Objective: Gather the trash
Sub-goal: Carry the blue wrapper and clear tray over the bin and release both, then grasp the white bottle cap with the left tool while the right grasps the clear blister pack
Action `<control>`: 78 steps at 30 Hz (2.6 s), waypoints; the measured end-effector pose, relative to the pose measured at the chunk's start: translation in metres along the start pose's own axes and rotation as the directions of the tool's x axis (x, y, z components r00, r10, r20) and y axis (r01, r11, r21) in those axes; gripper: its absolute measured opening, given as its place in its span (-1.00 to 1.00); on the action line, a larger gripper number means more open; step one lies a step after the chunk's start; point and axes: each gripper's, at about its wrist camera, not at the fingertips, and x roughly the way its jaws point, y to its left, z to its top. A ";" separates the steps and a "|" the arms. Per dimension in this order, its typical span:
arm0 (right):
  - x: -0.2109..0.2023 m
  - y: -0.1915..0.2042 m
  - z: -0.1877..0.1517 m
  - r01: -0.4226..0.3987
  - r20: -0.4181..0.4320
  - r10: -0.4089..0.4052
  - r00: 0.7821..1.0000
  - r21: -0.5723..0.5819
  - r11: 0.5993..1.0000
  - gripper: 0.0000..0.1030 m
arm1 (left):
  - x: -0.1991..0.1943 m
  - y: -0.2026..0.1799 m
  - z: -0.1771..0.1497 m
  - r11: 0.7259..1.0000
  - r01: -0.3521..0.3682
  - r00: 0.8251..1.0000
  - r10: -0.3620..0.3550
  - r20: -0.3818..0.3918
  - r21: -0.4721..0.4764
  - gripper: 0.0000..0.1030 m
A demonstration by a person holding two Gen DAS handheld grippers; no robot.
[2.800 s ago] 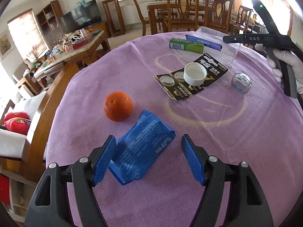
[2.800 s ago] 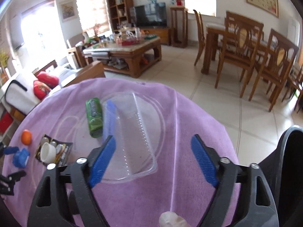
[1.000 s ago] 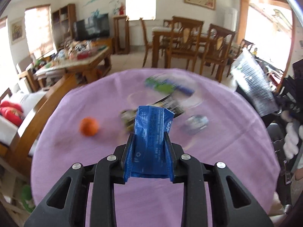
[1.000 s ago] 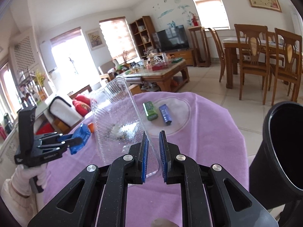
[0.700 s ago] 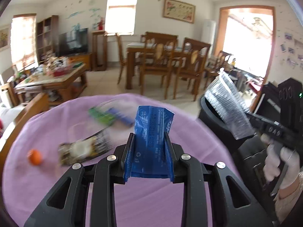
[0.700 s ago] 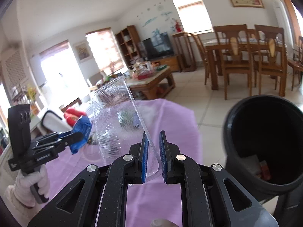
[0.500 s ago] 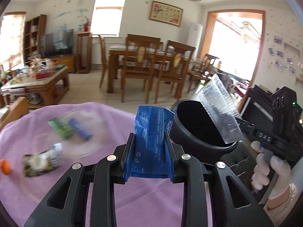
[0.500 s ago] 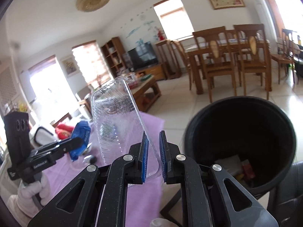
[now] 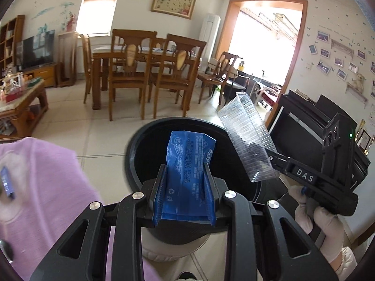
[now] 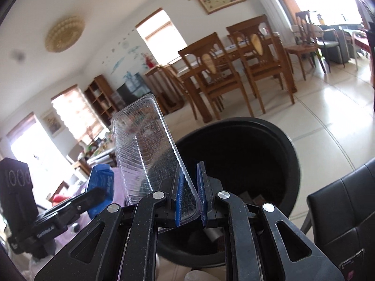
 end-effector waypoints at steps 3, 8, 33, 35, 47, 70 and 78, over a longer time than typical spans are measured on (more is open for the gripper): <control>0.004 -0.019 0.000 0.014 -0.007 -0.014 1.000 0.026 1.000 -0.75 | 0.011 -0.004 0.002 1.000 0.010 1.000 -0.010 -0.021 0.000 -0.44; 0.018 -0.033 -0.006 0.040 -0.033 -0.038 0.999 0.053 0.998 -0.75 | 0.033 -0.007 0.003 1.000 0.004 0.997 -0.002 -0.075 0.022 -0.44; 0.043 0.039 -0.020 0.016 -0.052 -0.016 0.998 -0.001 1.000 0.05 | -0.026 0.019 -0.013 0.994 -0.099 0.994 0.097 -0.051 -0.039 0.41; 0.046 0.059 -0.021 -0.004 -0.068 0.001 0.998 -0.036 0.999 0.05 | -0.049 0.033 -0.018 0.990 -0.128 0.992 0.127 -0.030 -0.055 0.41; 0.092 0.232 -0.056 -0.201 -0.231 0.139 0.963 -0.271 0.942 0.13 | -0.177 0.179 -0.058 0.895 -0.361 0.929 0.370 -0.017 -0.262 0.40; 0.207 0.427 -0.188 -0.373 -0.555 -0.001 0.832 -0.560 0.740 0.23 | -0.162 0.304 -0.089 0.874 -0.437 0.894 0.395 -0.213 -0.212 -0.32; 0.224 0.440 -0.209 -0.355 -0.569 -0.084 0.818 -0.614 0.705 0.15 | -0.169 0.306 -0.091 0.875 -0.422 0.904 0.386 -0.186 -0.236 -0.32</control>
